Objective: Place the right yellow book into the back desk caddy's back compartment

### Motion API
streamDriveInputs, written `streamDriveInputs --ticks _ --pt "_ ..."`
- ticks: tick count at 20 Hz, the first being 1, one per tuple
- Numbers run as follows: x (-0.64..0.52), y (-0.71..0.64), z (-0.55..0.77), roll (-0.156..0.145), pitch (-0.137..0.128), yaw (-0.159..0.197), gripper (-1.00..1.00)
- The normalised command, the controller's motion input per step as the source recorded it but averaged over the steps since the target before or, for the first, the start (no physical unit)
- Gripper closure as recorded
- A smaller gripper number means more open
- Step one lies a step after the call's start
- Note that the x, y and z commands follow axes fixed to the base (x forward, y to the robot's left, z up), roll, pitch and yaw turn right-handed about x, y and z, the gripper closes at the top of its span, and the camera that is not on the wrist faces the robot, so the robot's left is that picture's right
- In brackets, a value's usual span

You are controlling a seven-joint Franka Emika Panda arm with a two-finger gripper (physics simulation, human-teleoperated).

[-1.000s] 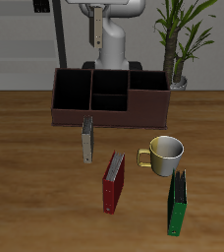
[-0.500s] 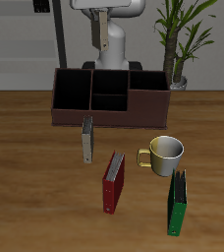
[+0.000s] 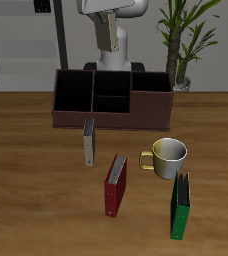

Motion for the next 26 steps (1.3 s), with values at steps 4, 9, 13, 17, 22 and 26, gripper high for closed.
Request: streamDriveInputs --ticks 4,9,13,17,22,26 --pt "0.14 0.02 -0.06 -0.017 0.045 0.242 1.00" --pt "0.11 0.02 0.00 -0.021 0.017 0.176 1.00" --pt "0.14 0.01 -0.01 -0.012 0.024 0.161 1.00" --pt "0.16 0.09 -0.02 -0.011 -0.004 0.165 1.00" --pt "-0.03 0.18 -0.10 0.020 0.019 0.126 1.00" --pt "-0.08 0.09 -0.13 0.021 0.034 0.095 1.00"
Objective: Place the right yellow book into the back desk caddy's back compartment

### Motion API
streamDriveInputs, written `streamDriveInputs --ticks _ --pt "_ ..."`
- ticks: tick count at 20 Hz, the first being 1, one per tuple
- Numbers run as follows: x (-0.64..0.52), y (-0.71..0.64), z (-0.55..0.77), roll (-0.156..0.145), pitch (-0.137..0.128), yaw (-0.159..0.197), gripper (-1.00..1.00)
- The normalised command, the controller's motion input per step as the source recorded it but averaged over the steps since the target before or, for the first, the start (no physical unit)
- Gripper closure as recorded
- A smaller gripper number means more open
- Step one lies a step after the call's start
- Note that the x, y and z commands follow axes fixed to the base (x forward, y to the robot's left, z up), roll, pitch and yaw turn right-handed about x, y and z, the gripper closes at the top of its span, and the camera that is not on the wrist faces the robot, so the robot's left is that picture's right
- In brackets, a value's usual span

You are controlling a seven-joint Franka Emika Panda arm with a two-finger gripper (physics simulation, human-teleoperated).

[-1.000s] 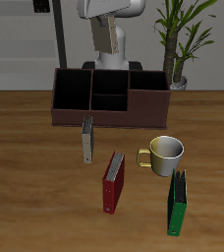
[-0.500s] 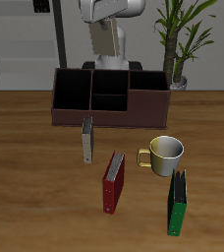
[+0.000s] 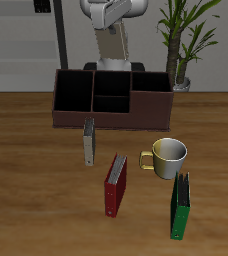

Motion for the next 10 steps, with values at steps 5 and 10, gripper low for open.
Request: streamDriveInputs --ticks 5,10 --pt "-0.09 0.06 -0.21 0.014 0.070 0.204 1.00" --pt "0.05 -0.02 0.00 -0.010 0.032 0.120 1.00"
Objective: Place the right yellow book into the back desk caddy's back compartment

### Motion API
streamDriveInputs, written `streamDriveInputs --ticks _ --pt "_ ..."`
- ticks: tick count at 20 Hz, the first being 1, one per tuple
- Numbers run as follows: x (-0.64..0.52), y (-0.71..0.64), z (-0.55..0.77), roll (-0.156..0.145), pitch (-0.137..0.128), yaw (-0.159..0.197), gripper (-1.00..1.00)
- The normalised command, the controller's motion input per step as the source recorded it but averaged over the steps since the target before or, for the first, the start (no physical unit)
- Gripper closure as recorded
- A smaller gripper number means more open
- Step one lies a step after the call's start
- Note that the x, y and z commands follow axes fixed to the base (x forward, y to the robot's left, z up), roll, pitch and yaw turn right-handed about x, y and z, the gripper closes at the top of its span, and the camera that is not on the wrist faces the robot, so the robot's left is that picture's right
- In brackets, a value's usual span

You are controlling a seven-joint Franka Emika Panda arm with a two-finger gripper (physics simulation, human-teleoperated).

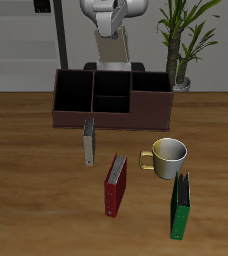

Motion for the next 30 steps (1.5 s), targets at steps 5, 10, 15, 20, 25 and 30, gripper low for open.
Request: streamDriveInputs --ticks 5,10,15,20,25,30 --pt "0.12 -0.13 0.08 -0.035 -0.013 0.102 1.00" --pt "0.08 -0.11 0.10 -0.025 -0.017 0.071 1.00" --pt "0.13 -0.13 0.16 -0.038 -0.066 0.062 1.00" --pt "0.05 -0.01 0.06 -0.012 -0.023 0.045 1.00" --pt "0.03 0.00 0.00 0.008 -0.017 0.048 1.00" --pt "-0.02 0.11 -0.11 0.028 0.009 0.039 1.00"
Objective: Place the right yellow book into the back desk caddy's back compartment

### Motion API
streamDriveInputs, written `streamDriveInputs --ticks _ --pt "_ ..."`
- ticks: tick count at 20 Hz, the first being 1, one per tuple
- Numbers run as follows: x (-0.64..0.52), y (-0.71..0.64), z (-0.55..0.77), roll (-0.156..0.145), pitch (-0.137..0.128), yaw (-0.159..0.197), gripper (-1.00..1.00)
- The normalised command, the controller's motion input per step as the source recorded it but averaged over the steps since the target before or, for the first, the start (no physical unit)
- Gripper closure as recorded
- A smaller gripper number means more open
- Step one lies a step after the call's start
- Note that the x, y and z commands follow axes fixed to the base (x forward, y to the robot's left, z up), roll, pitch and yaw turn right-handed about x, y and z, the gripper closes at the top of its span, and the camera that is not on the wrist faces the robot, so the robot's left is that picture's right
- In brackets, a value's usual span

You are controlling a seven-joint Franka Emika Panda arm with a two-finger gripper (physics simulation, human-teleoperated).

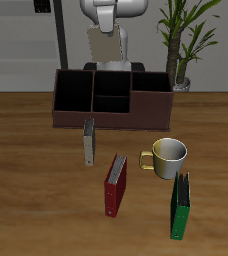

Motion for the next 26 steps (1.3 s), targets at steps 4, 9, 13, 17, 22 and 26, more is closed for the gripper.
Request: streamDriveInputs --ticks 4,9,13,17,22,26 --pt "-0.06 0.13 -0.14 0.041 0.020 0.031 1.00" --pt "-0.02 0.07 -0.09 0.022 0.008 0.027 1.00" --pt "0.00 -0.06 -0.12 -0.006 0.025 0.004 1.00" --pt "0.03 -0.07 -0.09 -0.013 0.011 0.012 1.00" --pt "0.02 0.03 -0.14 0.011 0.015 0.018 1.00" --pt "-0.02 0.09 -0.09 0.026 0.003 0.021 1.00"
